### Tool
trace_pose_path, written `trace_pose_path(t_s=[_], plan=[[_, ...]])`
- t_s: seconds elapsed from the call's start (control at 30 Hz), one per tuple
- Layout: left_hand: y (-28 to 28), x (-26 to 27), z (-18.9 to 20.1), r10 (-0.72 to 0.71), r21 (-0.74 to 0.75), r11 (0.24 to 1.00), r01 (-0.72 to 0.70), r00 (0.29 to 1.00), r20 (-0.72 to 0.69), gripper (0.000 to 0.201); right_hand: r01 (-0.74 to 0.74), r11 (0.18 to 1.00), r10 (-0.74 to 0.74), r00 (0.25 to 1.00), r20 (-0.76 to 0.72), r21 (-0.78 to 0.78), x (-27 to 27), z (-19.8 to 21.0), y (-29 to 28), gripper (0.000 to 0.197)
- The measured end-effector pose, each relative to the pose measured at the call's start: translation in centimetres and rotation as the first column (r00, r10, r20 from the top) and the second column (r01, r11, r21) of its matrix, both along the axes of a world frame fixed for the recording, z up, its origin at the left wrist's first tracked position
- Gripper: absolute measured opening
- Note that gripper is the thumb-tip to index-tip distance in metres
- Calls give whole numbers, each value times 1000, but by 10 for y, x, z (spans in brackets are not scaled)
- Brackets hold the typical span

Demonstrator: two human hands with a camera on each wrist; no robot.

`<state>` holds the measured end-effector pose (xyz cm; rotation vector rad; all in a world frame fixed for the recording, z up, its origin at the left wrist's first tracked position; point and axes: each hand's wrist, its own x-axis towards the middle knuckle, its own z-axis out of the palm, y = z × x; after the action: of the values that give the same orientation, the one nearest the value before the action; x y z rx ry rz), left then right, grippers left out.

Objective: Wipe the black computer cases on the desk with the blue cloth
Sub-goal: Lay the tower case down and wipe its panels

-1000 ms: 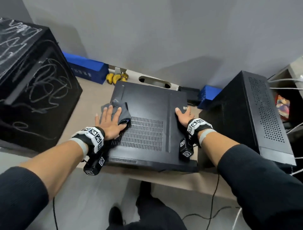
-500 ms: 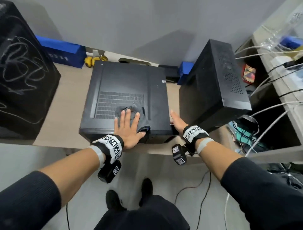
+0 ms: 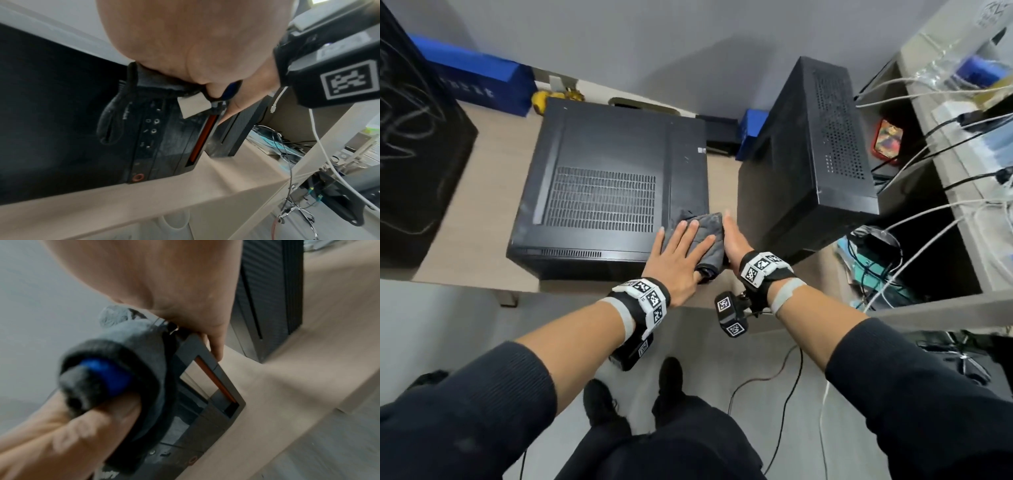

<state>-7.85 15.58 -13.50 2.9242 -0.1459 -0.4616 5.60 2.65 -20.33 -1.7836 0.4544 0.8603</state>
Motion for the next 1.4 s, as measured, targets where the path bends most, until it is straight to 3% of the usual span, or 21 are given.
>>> trace_pose_path(t_s=[0.1,0.17,0.37,0.47,0.57,0.7,0.83,0.97,1.13,1.4], plan=[[25,-13,-4,63,-7,998,-63,998,10,75,-100,983,127,976,179,-152,-30,66,26,95],[52,-23,-5,113,-9,994,-113,994,10,72,-164,954,216,956,196,-250,-33,67,29,80],[132,-61,-12,296,-39,955,-294,954,44,69,-242,837,367,913,176,-491,-33,63,41,67],[158,-77,-18,417,-50,909,-415,906,68,69,-188,807,329,930,162,-560,-33,62,51,71],[175,-88,-20,555,-118,831,-544,825,107,71,-132,771,292,942,163,-622,-36,61,56,80],[192,-93,-18,700,-218,707,-673,710,77,73,-75,732,291,933,211,-678,-40,60,59,74],[206,-80,-7,781,-520,483,-705,615,-109,77,-83,675,336,919,206,-733,-44,63,62,70],[228,-58,1,760,-584,363,-726,593,-266,78,-88,641,355,915,193,-762,-44,62,66,71],[251,-16,7,718,-576,332,-747,596,-359,81,-65,636,324,927,189,-769,-48,67,67,70],[282,79,9,733,-510,389,-767,593,-333,83,-18,643,270,941,205,-765,-51,75,68,57]])
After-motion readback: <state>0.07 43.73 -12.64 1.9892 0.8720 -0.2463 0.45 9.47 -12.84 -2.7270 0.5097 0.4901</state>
